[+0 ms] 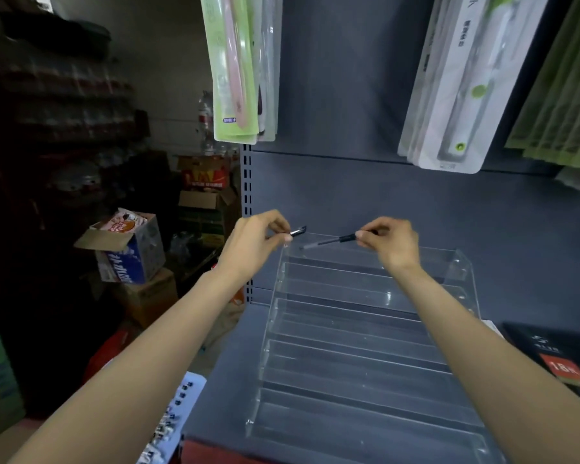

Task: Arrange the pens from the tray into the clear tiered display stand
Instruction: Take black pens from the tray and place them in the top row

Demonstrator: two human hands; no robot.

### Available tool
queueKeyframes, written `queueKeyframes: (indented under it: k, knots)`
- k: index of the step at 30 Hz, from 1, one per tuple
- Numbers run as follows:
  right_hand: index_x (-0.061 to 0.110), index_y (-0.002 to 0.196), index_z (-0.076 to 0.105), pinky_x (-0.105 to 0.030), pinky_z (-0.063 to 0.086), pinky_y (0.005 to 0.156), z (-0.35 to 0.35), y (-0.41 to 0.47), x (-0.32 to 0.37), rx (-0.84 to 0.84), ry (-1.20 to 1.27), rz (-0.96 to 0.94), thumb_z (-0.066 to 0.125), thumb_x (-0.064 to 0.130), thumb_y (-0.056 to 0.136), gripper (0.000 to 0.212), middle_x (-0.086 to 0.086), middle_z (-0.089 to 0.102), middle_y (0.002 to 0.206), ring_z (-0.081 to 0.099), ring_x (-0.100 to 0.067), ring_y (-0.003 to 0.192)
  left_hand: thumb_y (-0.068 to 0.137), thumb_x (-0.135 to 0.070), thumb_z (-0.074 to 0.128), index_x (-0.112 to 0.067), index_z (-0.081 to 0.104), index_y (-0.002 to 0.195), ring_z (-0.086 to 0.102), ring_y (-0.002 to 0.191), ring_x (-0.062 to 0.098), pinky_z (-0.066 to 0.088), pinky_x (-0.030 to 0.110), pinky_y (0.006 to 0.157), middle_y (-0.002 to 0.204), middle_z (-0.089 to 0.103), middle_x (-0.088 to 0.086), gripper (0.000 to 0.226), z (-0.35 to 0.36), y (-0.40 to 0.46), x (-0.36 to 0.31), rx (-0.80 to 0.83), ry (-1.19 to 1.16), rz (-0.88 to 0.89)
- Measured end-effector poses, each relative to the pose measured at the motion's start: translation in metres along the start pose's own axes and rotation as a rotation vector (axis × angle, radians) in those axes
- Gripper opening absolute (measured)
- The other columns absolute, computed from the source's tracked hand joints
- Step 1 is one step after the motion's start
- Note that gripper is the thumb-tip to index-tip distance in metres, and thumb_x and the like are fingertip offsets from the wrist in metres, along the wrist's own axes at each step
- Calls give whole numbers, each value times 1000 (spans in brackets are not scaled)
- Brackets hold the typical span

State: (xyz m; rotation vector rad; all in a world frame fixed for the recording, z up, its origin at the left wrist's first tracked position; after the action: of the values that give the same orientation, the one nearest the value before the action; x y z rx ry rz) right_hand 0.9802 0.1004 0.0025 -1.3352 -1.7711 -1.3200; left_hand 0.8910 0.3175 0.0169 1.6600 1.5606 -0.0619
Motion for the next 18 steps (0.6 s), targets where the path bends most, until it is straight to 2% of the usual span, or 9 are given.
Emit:
queueKeyframes:
  k: [3, 6, 10, 14, 17, 18]
  knots:
    - [9, 80, 72, -20, 44, 71, 6, 6, 1, 23, -160, -58, 73, 14, 80, 5, -1, 67, 77, 61, -13, 73, 88, -13, 62, -17, 67, 106, 59, 88, 8, 40, 13, 79, 97, 65, -1, 19, 3, 7, 2, 16, 15, 60]
    - [12, 78, 72, -21, 43, 73, 15, 14, -2, 81, -298, -72, 74, 17, 79, 5, -2, 69, 82, 61, -14, 80, 88, -7, 59, -19, 65, 116, 56, 89, 8, 36, 6, 79, 100, 60, 1, 31, 4, 12, 4, 30, 18, 100]
    - [13, 75, 74, -27, 50, 77, 17, 27, -9, 142, -436, -28, 76, 15, 77, 4, -5, 72, 84, 65, -19, 83, 86, -12, 66, -12, 67, 107, 60, 82, 3, 41, -3, 72, 90, 65, -5, 21, 7, 18, 6, 31, -68, 77]
    - [10, 78, 76, -24, 43, 67, 20, 30, -9, 233, -615, -41, 75, 12, 77, 2, -8, 72, 83, 62, -20, 76, 85, -15, 67, -15, 70, 98, 58, 76, -1, 41, -2, 71, 83, 66, -9, 14, 11, 21, 7, 46, -57, 95]
    - [12, 74, 76, -22, 43, 65, 23, 34, -5, 255, -666, -66, 73, 8, 76, 5, -8, 72, 79, 64, -21, 76, 85, -18, 66, -17, 71, 98, 59, 81, 3, 44, 11, 77, 89, 69, -5, 14, 16, 24, 7, 67, -22, 116]
    - [12, 74, 76, -22, 44, 64, 24, 35, -4, 264, -677, -71, 72, 7, 76, 6, -7, 72, 79, 65, -21, 76, 85, -18, 66, -17, 72, 99, 59, 82, 5, 44, 12, 77, 91, 70, -2, 15, 18, 24, 7, 70, -17, 123]
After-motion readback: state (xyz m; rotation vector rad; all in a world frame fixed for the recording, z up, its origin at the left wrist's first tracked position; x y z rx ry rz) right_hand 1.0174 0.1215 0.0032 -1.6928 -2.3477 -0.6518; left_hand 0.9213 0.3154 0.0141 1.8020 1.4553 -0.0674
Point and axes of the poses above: each hand's wrist, its own y-axis towards the middle knuckle, its own z-axis out of the palm, x = y × z, the point moved 5 cm from there along y, towards the middle knuckle
